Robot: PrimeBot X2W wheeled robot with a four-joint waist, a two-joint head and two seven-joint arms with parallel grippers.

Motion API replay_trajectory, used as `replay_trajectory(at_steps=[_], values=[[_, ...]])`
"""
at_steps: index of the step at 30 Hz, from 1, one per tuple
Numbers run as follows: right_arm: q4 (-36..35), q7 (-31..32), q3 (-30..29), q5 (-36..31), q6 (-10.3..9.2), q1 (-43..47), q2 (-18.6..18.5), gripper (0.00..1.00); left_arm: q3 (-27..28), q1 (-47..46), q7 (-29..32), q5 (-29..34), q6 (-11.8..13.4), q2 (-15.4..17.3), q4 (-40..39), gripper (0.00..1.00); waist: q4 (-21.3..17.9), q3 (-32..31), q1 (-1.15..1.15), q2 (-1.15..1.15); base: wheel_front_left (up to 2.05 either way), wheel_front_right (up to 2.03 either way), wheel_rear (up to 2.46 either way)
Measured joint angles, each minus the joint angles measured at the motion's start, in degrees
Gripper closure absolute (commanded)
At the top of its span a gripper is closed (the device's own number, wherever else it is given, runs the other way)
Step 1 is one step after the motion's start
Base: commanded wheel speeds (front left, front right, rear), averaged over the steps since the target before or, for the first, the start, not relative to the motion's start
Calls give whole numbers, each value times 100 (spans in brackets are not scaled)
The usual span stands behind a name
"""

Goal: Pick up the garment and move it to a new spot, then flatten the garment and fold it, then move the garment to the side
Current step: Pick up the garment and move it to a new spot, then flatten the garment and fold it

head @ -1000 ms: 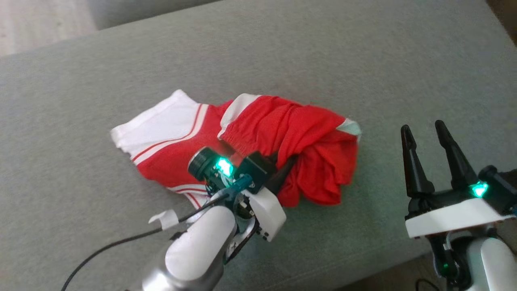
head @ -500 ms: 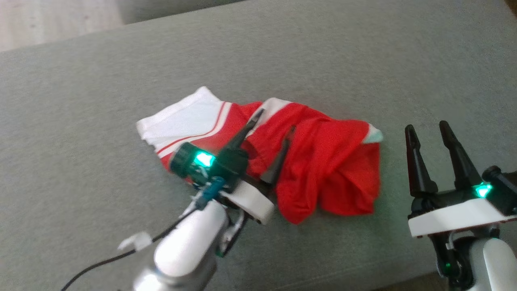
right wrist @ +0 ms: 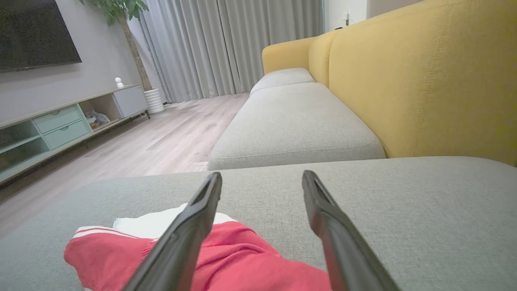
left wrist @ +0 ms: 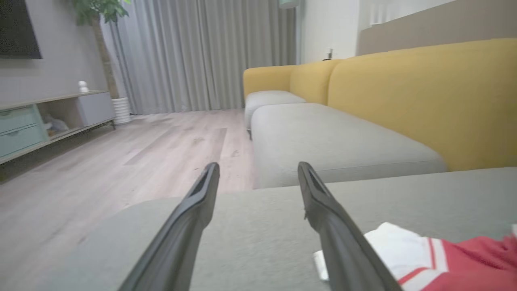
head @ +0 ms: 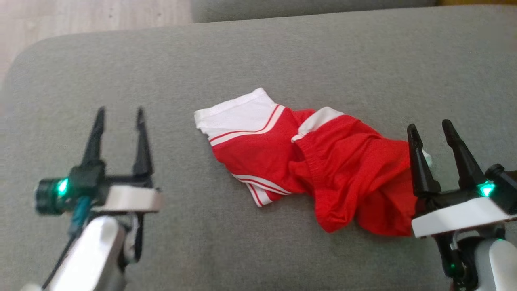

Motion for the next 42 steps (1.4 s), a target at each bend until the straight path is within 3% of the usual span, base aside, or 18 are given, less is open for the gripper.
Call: replay_trajectory(at_steps=[7, 15, 24, 42], values=[[-105, 98, -55, -45, 0, 245, -1, 0, 152, 817, 369, -33, 166, 553, -570, 0, 196, -147, 0, 0, 0, 0, 0], [-146, 241, -91, -96, 0, 504, 14, 0, 113, 1535, 846, -34, 359, 786, -1229, 0, 182, -382, -1, 0, 0, 0, 0], [-259, 360, -99, -146, 0, 789, 73, 0, 73, 1952, 1134, -60, 505, 906, -1582, 0, 123, -598, -1, 0, 0, 0, 0], [-316, 417, -96, -157, 0, 813, 125, 0, -54, 2037, 1218, -133, 557, 922, -1673, 0, 116, -591, 0, 0, 0, 0, 0]])
